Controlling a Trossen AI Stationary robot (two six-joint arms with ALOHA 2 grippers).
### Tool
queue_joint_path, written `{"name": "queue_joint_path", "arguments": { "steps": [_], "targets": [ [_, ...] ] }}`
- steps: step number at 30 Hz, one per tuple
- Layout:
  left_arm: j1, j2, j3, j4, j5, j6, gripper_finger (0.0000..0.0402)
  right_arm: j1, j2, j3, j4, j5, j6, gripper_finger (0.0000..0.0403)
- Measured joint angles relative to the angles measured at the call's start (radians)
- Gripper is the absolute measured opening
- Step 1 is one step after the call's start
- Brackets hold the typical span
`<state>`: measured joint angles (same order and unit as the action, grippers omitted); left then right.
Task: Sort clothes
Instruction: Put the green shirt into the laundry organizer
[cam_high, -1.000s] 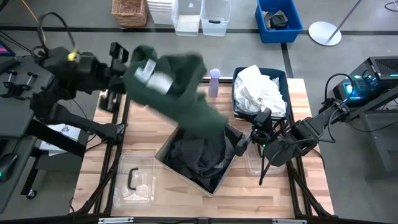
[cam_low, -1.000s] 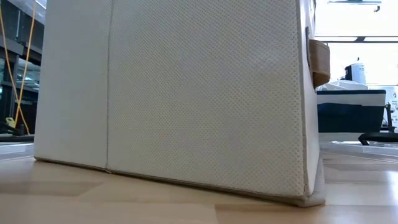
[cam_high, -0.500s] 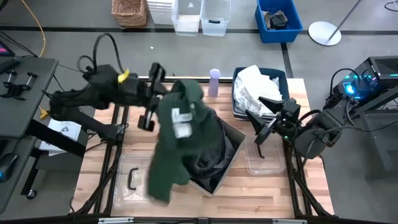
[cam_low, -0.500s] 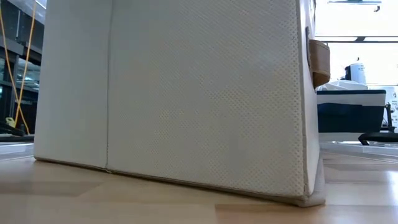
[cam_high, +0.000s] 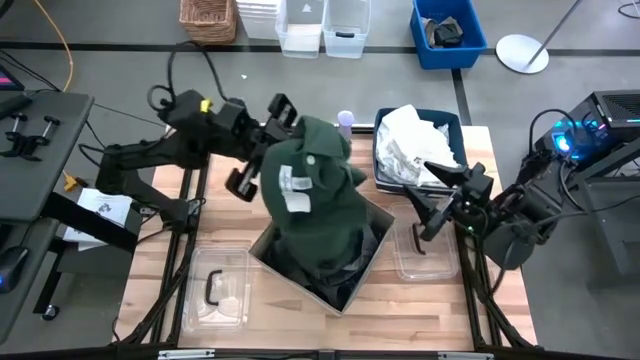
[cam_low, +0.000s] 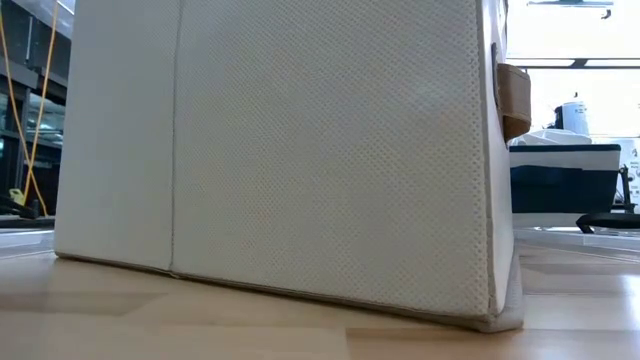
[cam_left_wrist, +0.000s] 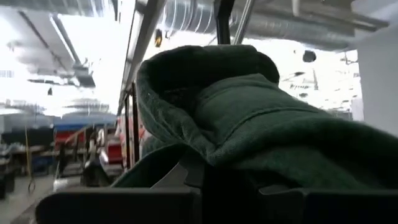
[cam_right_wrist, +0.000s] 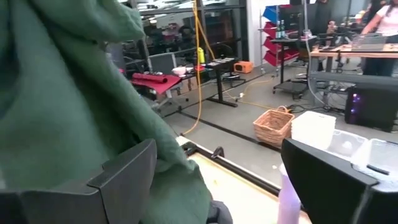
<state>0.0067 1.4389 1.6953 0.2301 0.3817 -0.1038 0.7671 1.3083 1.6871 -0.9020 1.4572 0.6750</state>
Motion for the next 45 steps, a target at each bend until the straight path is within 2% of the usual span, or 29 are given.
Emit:
{"name": "queue_joint_path", "arguments": {
  "steps": [7, 11, 16, 18, 20, 22, 26, 30, 36, 39, 45],
  "targets": [
    [-0.014, -0.020, -0.044, -0.242, 0.000, -0.012, 0.0023, 0.028, 0.000, 0.000, 0.000, 0.048, -0.002, 0.0342],
    [-0.017, 0.020, -0.137, -0.139, -0.004, -0.077, 0.0023, 0.028, 0.000, 0.000, 0.000, 0.054, -0.002, 0.0342],
    [-0.021, 0.095, -0.244, 0.072, -0.010, -0.182, 0.0023, 0.028, 0.000, 0.000, -0.002, 0.054, -0.002, 0.0342],
    [-0.020, 0.116, -0.275, 0.081, -0.013, -0.203, 0.0023, 0.028, 0.000, 0.000, -0.002, 0.054, -0.002, 0.0342],
    [-0.014, 0.122, -0.308, 0.000, -0.013, -0.197, 0.0023, 0.028, 0.000, 0.000, -0.002, 0.054, -0.002, 0.0342],
    [-0.002, 0.113, -0.342, -0.176, -0.018, -0.148, 0.0023, 0.028, 0.000, 0.000, -0.002, 0.054, 0.002, 0.0342],
    [0.027, 0.102, -0.386, -0.512, -0.169, -0.049, 0.0022, 0.028, 0.000, 0.000, -0.008, 0.053, 0.023, 0.0342],
    [0.040, 0.111, -0.440, -0.669, -0.310, 0.007, 0.0022, 0.027, 0.000, 0.000, -0.013, 0.053, 0.027, 0.0342],
    [0.011, 0.208, -0.490, -0.753, -0.314, -0.018, 0.0022, 0.013, 0.000, 0.000, -0.016, 0.050, 0.039, 0.0342],
    [-0.023, 0.256, -0.487, -0.755, -0.362, -0.001, 0.0056, 0.004, 0.000, 0.000, -0.038, 0.045, 0.073, 0.0342],
    [-0.055, 0.260, -0.419, -0.844, -0.395, 0.045, 0.0184, -0.007, 0.000, 0.000, -0.067, 0.027, 0.121, 0.0342]
  ]
}}
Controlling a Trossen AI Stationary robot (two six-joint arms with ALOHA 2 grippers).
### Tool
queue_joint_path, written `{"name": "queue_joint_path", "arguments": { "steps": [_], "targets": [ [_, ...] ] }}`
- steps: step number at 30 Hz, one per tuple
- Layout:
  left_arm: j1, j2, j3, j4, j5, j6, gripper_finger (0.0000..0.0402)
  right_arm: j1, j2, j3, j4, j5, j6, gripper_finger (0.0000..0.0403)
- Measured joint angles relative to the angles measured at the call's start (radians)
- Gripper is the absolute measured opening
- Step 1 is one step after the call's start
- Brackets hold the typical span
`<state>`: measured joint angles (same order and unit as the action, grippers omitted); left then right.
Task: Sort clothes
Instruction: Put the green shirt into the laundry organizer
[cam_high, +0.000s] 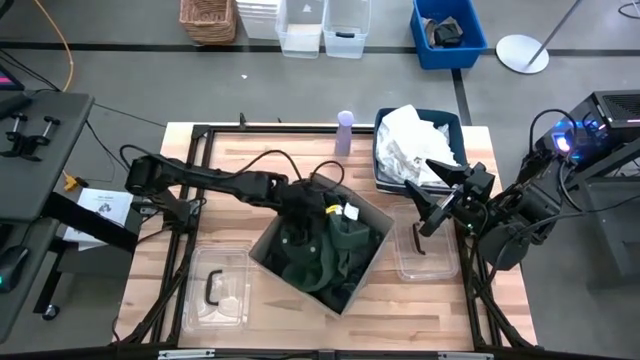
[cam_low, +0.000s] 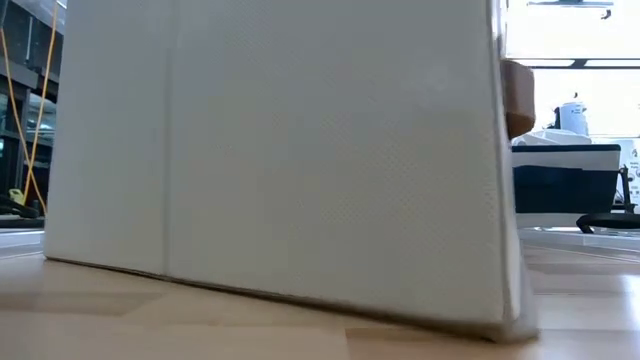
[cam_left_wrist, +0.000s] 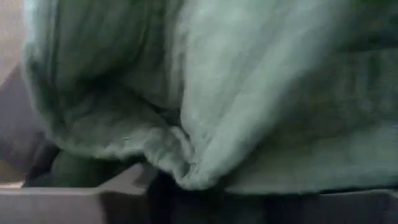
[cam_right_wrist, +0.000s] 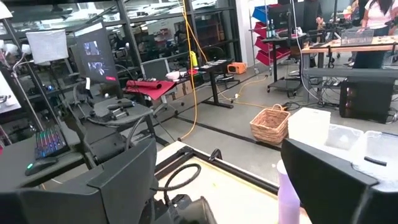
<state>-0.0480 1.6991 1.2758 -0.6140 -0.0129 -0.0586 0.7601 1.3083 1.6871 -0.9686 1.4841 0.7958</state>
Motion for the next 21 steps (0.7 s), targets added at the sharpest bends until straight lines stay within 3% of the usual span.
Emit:
{"name": "queue_joint_path", "arguments": {
  "steps": [6, 13, 21],
  "targets": [
    [0.023, -0.032, 0.153, -0.213, 0.039, -0.006, 0.0259, -0.002, 0.000, 0.000, -0.003, -0.024, 0.017, 0.0342],
    [0.042, -0.096, 0.280, -0.268, 0.109, -0.053, 0.0257, -0.003, 0.001, 0.000, -0.010, -0.089, 0.040, 0.0342],
    [0.068, -0.141, 0.311, -0.382, 0.068, -0.005, 0.0255, -0.021, 0.001, 0.000, -0.008, -0.141, 0.065, 0.0342]
  ]
}}
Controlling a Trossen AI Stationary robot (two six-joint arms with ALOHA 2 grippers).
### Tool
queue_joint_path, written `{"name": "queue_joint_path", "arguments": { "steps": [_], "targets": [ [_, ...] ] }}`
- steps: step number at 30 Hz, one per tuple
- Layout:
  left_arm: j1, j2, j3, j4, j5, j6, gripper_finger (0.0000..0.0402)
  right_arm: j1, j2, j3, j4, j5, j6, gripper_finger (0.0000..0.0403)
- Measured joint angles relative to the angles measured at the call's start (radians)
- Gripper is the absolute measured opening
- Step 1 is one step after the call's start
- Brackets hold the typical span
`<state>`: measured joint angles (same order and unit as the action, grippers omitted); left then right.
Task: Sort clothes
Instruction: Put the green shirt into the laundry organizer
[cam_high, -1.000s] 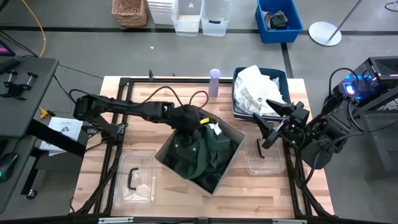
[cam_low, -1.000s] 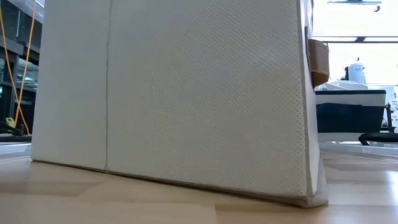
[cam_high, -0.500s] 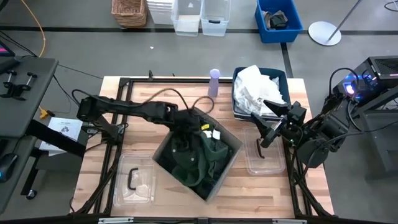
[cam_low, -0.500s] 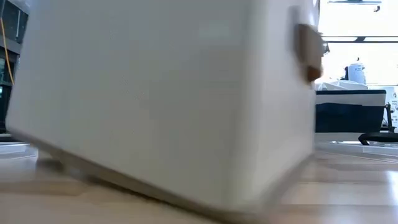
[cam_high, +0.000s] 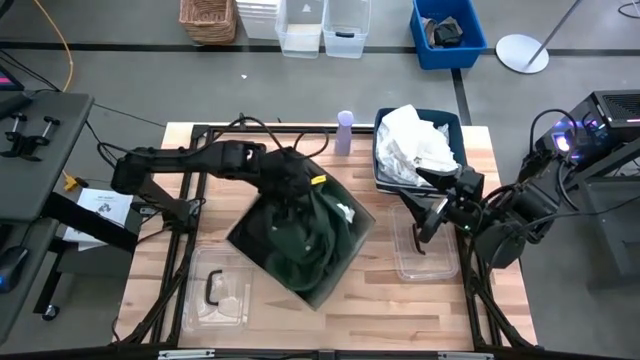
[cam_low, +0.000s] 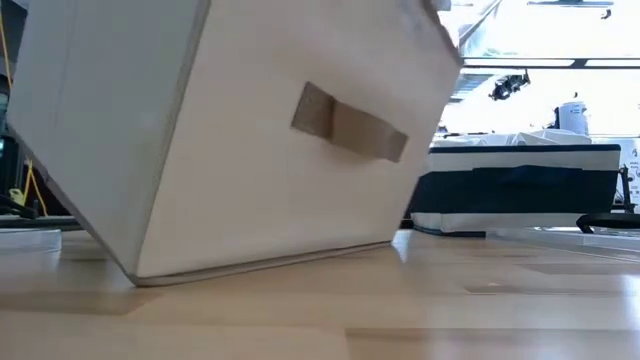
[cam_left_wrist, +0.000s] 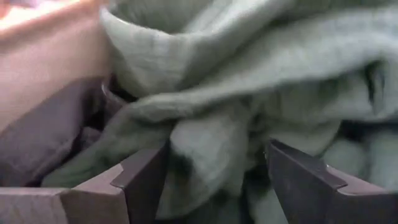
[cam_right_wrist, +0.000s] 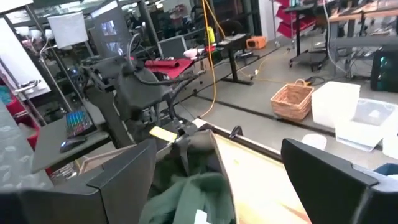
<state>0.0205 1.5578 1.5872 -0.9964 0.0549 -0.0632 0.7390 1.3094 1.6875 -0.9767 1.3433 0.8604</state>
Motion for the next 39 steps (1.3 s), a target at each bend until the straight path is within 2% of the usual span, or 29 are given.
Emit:
{"name": "queue_joint_path", "arguments": {
  "steps": [4, 6, 8, 11, 15, 19, 23, 26, 30, 32, 34, 36, 37, 39],
  "targets": [
    [0.023, 0.001, -0.040, -0.063, -0.120, 0.002, 0.0255, -0.027, 0.000, 0.000, 0.001, -0.044, 0.004, 0.0342],
    [0.050, 0.004, -0.088, -0.026, -0.170, -0.014, 0.0255, -0.043, 0.000, 0.000, 0.000, -0.065, 0.016, 0.0342],
    [0.087, 0.005, -0.140, 0.053, -0.176, -0.034, 0.0255, -0.057, 0.000, 0.000, -0.001, -0.080, 0.022, 0.0342],
    [0.150, 0.003, -0.228, 0.246, -0.044, -0.043, 0.0255, -0.078, 0.000, 0.000, -0.001, -0.108, 0.023, 0.0342],
    [0.205, 0.005, -0.326, 0.554, 0.159, -0.146, 0.0254, -0.103, 0.000, 0.000, -0.002, -0.151, 0.031, 0.0342],
    [0.233, -0.005, -0.367, 0.835, 0.272, -0.289, 0.0254, -0.124, 0.000, 0.000, -0.002, -0.178, 0.034, 0.0342],
    [0.285, -0.035, -0.367, 0.975, 0.277, -0.339, 0.0254, -0.145, 0.001, 0.000, -0.005, -0.199, 0.051, 0.0342],
    [0.340, -0.058, -0.367, 1.002, 0.268, -0.392, 0.0254, -0.161, 0.001, 0.000, -0.007, -0.212, 0.062, 0.0342],
    [0.378, -0.090, -0.397, 1.031, 0.262, -0.594, 0.0254, -0.181, 0.012, 0.000, -0.007, -0.220, 0.066, 0.0342],
    [0.371, -0.121, -0.432, 1.107, 0.262, -0.713, 0.0254, -0.191, 0.021, 0.000, -0.007, -0.222, 0.065, 0.0342],
    [0.357, -0.152, -0.459, 1.194, 0.267, -0.760, 0.0254, -0.201, 0.030, 0.000, -0.011, -0.225, 0.064, 0.0342],
    [0.345, -0.190, -0.460, 1.155, 0.217, -0.658, 0.0253, -0.214, 0.041, 0.000, -0.014, -0.240, 0.065, 0.0342],
    [0.338, -0.211, -0.448, 1.073, 0.147, -0.545, 0.0252, -0.222, 0.046, 0.000, -0.014, -0.251, 0.065, 0.0342],
    [0.325, -0.239, -0.420, 0.873, -0.075, -0.326, 0.0248, -0.239, 0.053, 0.000, -0.014, -0.280, 0.066, 0.0342]
  ]
}}
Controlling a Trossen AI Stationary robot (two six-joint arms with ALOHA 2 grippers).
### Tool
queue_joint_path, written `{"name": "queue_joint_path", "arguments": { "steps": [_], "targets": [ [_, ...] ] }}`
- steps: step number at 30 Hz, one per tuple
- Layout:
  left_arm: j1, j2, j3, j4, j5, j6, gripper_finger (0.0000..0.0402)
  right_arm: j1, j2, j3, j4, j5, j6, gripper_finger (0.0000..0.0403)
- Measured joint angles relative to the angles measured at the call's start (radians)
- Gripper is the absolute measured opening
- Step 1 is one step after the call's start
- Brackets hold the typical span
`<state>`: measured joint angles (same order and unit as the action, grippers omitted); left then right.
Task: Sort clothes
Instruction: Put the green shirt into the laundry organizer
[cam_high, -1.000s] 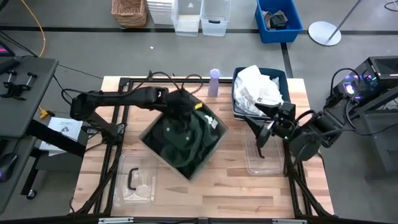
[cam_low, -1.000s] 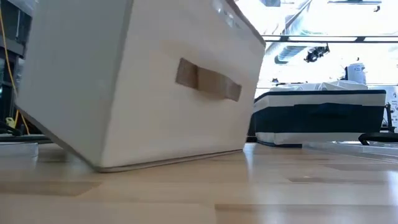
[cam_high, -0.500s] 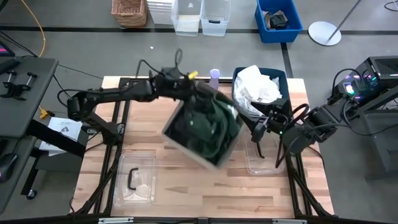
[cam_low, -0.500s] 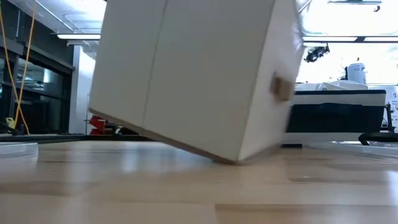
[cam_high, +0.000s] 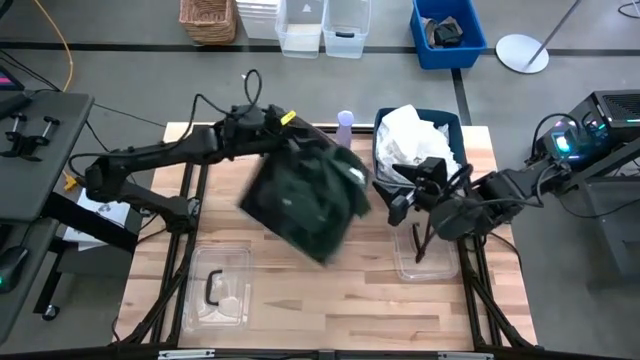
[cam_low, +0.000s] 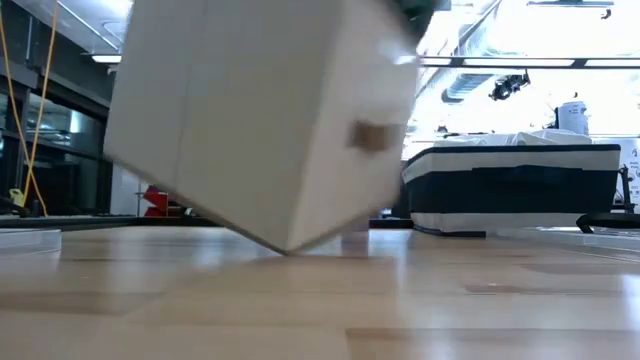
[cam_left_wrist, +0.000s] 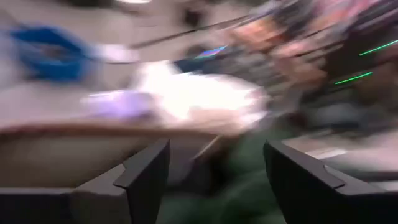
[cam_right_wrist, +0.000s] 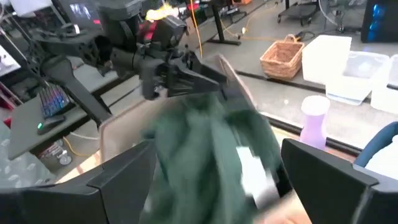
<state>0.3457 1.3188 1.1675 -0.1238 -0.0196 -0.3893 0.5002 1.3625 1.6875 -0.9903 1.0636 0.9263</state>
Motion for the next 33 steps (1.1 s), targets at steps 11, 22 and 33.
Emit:
{"name": "queue_joint_path", "arguments": {
  "steps": [11, 22, 33],
  "targets": [
    [0.059, -0.091, -0.268, 0.557, 0.021, -0.192, 0.0230, -0.099, 0.106, 0.000, 0.100, -0.092, 0.039, 0.0342],
    [0.019, -0.092, -0.365, 0.687, 0.067, -0.501, 0.0227, -0.284, 0.437, 0.000, 0.617, -0.088, -0.237, 0.0342],
    [0.065, -0.141, -0.374, 0.707, 0.137, -0.574, 0.0227, -0.372, 0.789, 0.006, 0.490, -0.336, 0.107, 0.0342]
  ]
}}
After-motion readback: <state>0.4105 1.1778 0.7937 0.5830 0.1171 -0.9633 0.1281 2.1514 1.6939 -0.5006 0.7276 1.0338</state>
